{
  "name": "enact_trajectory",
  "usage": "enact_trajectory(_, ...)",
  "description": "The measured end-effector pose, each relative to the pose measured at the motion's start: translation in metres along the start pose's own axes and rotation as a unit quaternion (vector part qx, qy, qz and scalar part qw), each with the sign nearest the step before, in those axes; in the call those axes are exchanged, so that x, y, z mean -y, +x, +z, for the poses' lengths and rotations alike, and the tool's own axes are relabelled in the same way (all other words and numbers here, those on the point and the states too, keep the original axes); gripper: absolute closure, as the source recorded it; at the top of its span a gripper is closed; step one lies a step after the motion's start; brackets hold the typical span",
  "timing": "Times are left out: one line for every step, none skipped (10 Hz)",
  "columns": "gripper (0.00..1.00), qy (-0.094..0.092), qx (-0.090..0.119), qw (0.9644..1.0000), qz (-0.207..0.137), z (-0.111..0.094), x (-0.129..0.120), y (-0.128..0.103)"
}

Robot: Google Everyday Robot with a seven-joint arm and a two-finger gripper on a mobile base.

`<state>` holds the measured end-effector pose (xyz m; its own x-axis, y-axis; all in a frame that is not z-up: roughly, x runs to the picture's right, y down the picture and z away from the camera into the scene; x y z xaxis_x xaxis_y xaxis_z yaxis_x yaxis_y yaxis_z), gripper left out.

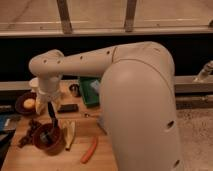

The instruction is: Place brush in red bowl

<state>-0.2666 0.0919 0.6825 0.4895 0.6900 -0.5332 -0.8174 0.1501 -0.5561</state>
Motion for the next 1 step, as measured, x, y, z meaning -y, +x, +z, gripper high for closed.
enact_trajectory(0.2,-0.012,0.002,0.9998,-0.012,-0.0015,-0.001,-0.0005)
